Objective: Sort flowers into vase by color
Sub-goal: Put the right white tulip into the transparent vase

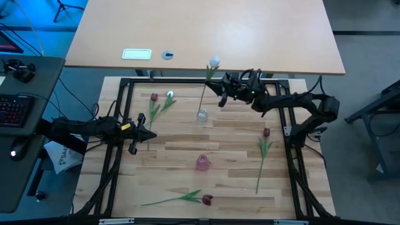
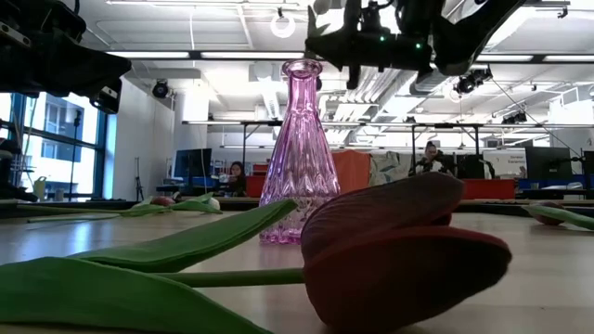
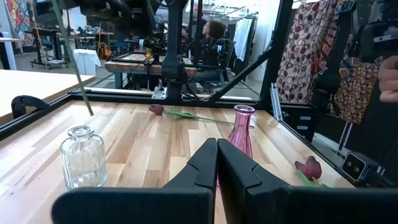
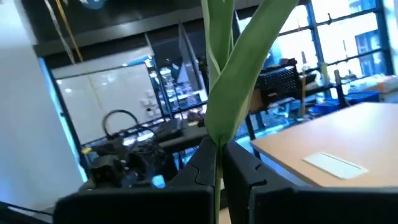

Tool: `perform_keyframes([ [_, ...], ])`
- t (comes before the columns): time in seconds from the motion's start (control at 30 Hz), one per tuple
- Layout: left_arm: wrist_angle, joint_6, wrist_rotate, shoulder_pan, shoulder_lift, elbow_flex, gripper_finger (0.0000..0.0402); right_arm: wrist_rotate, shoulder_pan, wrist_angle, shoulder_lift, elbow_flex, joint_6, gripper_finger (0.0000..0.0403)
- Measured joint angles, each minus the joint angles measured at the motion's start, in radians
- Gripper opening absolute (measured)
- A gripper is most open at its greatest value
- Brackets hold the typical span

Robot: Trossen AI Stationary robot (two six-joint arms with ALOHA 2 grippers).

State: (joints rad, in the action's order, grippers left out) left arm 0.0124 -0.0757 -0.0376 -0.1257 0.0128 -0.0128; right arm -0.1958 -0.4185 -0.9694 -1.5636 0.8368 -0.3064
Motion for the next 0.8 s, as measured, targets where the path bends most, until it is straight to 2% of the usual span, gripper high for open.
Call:
perform_keyframes([
  [0.57, 0.000, 0.000, 0.000, 0.000, 0.000, 0.000, 0.0000, -0.027, -0.024, 0.158, -0.001, 0.000, 0.104, 0.0000],
  [0.8, 0.000, 0.000, 0.000, 0.000, 0.000, 0.000, 0.0000, -0.097, 0.010, 0.176, -0.001, 0.000, 0.081, 0.0019],
])
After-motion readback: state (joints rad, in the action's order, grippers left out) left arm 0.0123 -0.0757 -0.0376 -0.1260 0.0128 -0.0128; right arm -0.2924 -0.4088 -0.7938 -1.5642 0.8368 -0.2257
